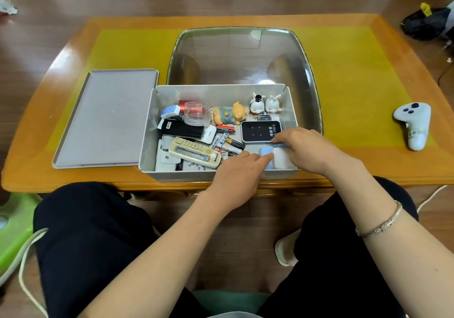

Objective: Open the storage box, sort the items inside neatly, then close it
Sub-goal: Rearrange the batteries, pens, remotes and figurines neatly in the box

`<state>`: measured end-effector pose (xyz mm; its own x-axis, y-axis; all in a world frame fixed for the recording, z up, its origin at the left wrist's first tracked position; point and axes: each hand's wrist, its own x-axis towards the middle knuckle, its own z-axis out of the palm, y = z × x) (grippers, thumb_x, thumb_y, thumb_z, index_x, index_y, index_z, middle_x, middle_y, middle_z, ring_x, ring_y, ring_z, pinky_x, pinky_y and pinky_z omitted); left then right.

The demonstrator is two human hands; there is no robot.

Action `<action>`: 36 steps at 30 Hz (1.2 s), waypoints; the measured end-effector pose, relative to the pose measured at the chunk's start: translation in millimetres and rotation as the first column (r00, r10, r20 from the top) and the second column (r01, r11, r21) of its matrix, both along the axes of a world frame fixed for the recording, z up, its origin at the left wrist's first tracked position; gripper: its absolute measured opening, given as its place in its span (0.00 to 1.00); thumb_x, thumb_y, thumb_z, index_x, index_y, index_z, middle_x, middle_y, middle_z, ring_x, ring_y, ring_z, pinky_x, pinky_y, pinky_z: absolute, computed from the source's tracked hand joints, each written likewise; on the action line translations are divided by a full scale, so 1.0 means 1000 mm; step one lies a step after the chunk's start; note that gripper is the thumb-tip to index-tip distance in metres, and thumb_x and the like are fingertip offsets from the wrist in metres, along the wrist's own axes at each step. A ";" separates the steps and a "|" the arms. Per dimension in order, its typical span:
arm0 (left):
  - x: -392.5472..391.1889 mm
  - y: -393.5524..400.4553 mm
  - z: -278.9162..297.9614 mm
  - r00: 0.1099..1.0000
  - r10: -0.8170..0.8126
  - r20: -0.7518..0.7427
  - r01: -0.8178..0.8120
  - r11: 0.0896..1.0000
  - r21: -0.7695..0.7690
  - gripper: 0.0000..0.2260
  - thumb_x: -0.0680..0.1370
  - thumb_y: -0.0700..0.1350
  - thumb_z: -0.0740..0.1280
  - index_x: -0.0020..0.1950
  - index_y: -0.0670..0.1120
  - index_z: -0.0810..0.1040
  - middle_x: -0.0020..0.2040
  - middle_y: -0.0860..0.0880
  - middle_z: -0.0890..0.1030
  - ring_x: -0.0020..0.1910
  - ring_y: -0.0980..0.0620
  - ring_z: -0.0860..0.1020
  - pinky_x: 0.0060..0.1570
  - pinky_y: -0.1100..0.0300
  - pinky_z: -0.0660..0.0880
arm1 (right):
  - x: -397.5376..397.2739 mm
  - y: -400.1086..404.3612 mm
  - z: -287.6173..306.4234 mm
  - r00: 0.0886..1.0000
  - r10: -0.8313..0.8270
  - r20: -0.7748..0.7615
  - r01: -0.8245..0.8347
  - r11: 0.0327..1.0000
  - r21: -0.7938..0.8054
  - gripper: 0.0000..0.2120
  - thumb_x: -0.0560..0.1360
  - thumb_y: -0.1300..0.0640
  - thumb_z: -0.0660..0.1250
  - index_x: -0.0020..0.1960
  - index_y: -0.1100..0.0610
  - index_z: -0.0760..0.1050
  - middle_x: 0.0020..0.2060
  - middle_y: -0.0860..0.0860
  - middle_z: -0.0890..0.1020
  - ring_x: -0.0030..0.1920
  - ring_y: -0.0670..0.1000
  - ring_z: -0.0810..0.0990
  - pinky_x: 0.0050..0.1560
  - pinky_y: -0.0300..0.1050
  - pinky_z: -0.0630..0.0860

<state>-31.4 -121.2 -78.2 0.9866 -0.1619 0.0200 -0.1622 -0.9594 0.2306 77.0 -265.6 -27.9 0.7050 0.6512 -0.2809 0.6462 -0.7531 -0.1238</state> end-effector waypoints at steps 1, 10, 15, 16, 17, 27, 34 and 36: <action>0.000 0.000 0.000 1.000 -0.003 0.001 0.003 1.000 0.002 0.23 0.81 0.47 0.60 0.76 0.49 0.60 0.64 0.48 0.75 0.60 0.46 0.72 0.46 0.51 0.73 | 0.000 0.002 0.000 1.000 -0.002 -0.001 0.002 1.000 -0.010 0.26 0.73 0.67 0.57 0.69 0.52 0.69 0.67 0.49 0.73 0.67 0.53 0.69 0.63 0.51 0.68; 0.000 0.001 0.000 1.000 -0.003 0.013 0.003 1.000 0.005 0.23 0.82 0.47 0.58 0.77 0.50 0.58 0.65 0.49 0.75 0.61 0.47 0.72 0.46 0.53 0.72 | 0.000 0.007 -0.005 0.998 -0.027 -0.057 0.025 0.999 -0.040 0.22 0.72 0.67 0.57 0.62 0.53 0.76 0.60 0.53 0.79 0.59 0.56 0.75 0.57 0.53 0.75; -0.002 0.002 0.001 1.000 -0.014 0.025 0.014 1.000 0.006 0.23 0.82 0.47 0.58 0.77 0.50 0.59 0.63 0.49 0.77 0.59 0.47 0.73 0.45 0.52 0.72 | 0.000 0.009 -0.006 0.998 -0.037 -0.051 0.036 0.999 -0.025 0.22 0.72 0.67 0.57 0.63 0.55 0.75 0.60 0.54 0.78 0.59 0.56 0.75 0.57 0.53 0.75; -0.002 0.001 0.000 0.999 -0.013 0.030 0.013 1.000 0.008 0.23 0.82 0.47 0.58 0.77 0.50 0.59 0.62 0.48 0.77 0.58 0.47 0.73 0.45 0.52 0.72 | 0.000 0.009 -0.006 0.998 -0.035 -0.049 0.034 0.999 -0.026 0.23 0.72 0.67 0.57 0.64 0.55 0.74 0.61 0.54 0.78 0.59 0.56 0.75 0.57 0.53 0.75; -0.002 0.001 0.001 0.999 -0.013 0.031 0.012 1.000 0.011 0.23 0.82 0.46 0.58 0.77 0.50 0.59 0.61 0.48 0.78 0.58 0.47 0.74 0.44 0.52 0.73 | 0.000 0.010 -0.006 0.998 -0.034 -0.051 0.032 0.999 -0.030 0.23 0.72 0.67 0.57 0.65 0.55 0.74 0.61 0.54 0.78 0.60 0.56 0.75 0.58 0.53 0.75; -0.003 0.000 0.000 0.999 -0.017 0.031 0.015 0.999 0.052 0.23 0.82 0.46 0.58 0.76 0.48 0.59 0.59 0.47 0.79 0.56 0.45 0.75 0.45 0.50 0.74 | 0.000 0.012 -0.010 0.998 -0.050 -0.032 0.048 0.997 -0.053 0.20 0.73 0.65 0.57 0.62 0.54 0.75 0.59 0.54 0.78 0.58 0.57 0.76 0.56 0.53 0.75; -0.002 0.000 -0.003 0.999 -0.029 0.033 0.028 0.998 0.056 0.23 0.82 0.46 0.58 0.77 0.50 0.58 0.62 0.48 0.77 0.57 0.46 0.74 0.45 0.51 0.73 | 0.003 0.017 -0.012 0.996 -0.072 -0.042 0.070 0.996 -0.062 0.21 0.74 0.65 0.57 0.64 0.54 0.75 0.61 0.54 0.78 0.59 0.56 0.76 0.56 0.50 0.76; -0.002 0.001 -0.003 0.999 -0.031 0.039 0.030 0.999 0.039 0.23 0.82 0.46 0.58 0.77 0.50 0.59 0.62 0.48 0.77 0.56 0.45 0.75 0.43 0.52 0.71 | 0.004 0.017 -0.011 0.996 -0.072 -0.056 0.068 0.995 -0.073 0.21 0.75 0.66 0.56 0.64 0.53 0.75 0.61 0.55 0.78 0.59 0.56 0.76 0.56 0.50 0.75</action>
